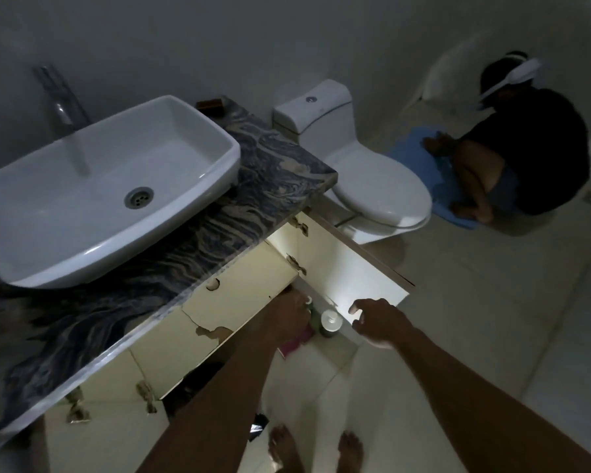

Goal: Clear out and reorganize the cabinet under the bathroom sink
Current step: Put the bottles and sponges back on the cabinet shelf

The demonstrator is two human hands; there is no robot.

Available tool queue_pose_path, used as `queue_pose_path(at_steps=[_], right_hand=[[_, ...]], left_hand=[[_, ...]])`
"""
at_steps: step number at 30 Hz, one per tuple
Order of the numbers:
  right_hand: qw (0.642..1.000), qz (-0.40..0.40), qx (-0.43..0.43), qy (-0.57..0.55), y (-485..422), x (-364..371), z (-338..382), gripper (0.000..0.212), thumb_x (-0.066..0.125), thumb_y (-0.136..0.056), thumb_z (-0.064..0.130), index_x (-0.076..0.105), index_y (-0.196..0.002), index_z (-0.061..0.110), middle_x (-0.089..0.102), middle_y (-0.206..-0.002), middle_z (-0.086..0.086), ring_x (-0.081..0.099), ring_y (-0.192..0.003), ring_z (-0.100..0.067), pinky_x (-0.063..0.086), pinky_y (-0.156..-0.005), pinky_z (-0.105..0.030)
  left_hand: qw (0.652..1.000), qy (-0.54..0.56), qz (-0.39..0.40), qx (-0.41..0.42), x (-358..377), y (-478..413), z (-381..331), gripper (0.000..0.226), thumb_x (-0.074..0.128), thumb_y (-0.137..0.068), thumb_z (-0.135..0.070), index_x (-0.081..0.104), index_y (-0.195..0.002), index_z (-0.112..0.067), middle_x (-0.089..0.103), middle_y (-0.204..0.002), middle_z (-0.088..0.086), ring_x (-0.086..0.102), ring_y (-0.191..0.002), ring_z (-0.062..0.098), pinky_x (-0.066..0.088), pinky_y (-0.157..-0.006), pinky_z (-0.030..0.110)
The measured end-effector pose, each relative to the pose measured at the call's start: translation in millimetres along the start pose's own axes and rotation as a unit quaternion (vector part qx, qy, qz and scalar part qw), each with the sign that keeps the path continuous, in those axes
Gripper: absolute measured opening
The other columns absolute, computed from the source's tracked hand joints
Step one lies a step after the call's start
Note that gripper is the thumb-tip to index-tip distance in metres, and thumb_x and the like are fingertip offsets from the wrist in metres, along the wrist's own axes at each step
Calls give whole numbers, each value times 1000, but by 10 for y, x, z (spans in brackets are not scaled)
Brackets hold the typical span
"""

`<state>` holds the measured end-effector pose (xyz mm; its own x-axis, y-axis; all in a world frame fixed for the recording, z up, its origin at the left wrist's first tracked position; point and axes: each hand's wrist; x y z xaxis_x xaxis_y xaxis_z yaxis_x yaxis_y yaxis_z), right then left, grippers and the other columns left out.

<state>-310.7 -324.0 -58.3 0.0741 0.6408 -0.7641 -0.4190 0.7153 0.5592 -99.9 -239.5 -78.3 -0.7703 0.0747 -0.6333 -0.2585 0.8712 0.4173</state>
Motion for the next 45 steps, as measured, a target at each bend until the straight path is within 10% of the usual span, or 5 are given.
queue_pose_path(at_steps=[22,34,45], right_hand=[[999,-42,4,-14,-3260,3093,-1353,68,54,-91,23,24,-152,21,46,-144,-9,50,-128,-29,45,-101,-39],[956,-257,-65,-125,-4034,4017,-1758,40,52,-97,27,33,-132,34,66,-116,-2,65,-103,-29,54,-79,-42],[948,-251,-86,-177,-3937,3949,-1792,27,65,-88,30,50,-110,28,65,-108,7,62,-102,-21,44,-76,-29]], left_hand=[[996,-80,27,11,2748,-2986,2594,53,67,-86,-26,49,-135,-17,61,-120,6,59,-111,26,49,-91,33],[992,72,44,89,4308,-3831,3382,76,86,-69,-18,44,-133,-18,60,-105,-5,61,-82,9,43,-61,6],[989,123,2,79,4258,-3723,3466,91,95,-46,-42,48,-122,-29,65,-111,-6,68,-95,13,59,-80,37]])
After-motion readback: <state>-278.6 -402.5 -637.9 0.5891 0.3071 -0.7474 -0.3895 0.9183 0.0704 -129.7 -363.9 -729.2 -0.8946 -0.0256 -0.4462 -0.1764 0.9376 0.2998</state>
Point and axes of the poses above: each hand's wrist, its own y-axis away from the middle knuckle, its own x-axis out of the palm, z = x × y
